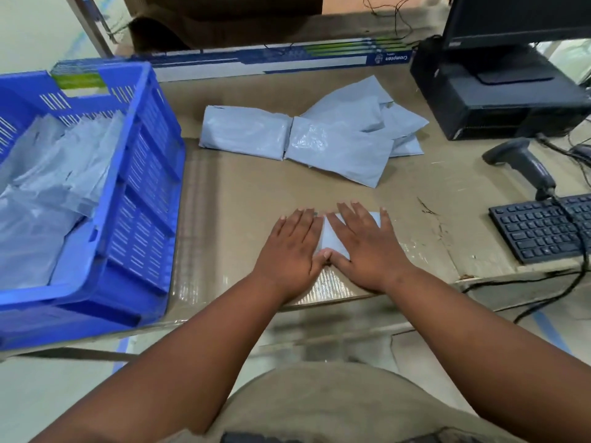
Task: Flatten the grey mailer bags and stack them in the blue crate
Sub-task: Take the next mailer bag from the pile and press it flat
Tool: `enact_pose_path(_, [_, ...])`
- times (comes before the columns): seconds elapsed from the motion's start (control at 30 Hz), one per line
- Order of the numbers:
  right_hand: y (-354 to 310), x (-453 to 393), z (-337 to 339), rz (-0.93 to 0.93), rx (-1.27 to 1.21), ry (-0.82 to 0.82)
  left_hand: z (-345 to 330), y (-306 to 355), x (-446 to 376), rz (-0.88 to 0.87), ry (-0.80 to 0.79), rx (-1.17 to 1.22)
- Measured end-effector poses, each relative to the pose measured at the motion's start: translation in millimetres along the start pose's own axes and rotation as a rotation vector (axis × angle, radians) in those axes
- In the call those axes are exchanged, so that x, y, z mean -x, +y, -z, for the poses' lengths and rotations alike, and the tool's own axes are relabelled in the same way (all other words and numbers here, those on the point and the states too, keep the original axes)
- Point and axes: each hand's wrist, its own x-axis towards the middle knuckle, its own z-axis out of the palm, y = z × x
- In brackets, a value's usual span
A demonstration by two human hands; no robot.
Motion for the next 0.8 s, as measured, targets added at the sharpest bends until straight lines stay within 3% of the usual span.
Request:
enact_pose_path(0.37, [53.1,23.6,-4.3,-0.208,-0.225,-0.056,16.2,-50.6,44.7,0.190,-0.162,-0.041])
enact_pose_path(0.47, [44.4,20.5,6.2,-0.213,-0.173,0.016,25.4,-39.9,39.9,0.245,-0.054,0.093])
enact_pose_path(0.6, [4.0,-3.5,19.9,0.007,-0.147,0.086,28.0,-5.9,7.8,0.061,0.153,0.147])
enact_pose_path(0.7, [-15.3,-12.4,7.4,0.115,-0.107,0.055,16.1,15.3,-13.7,-0.057,0.090,0.166])
enact_pose_path(0.8, [-13.0,-12.4,-0.2,0.112,-0.056,0.034,3.9,13.1,-15.2,-0.043,0.070,0.089])
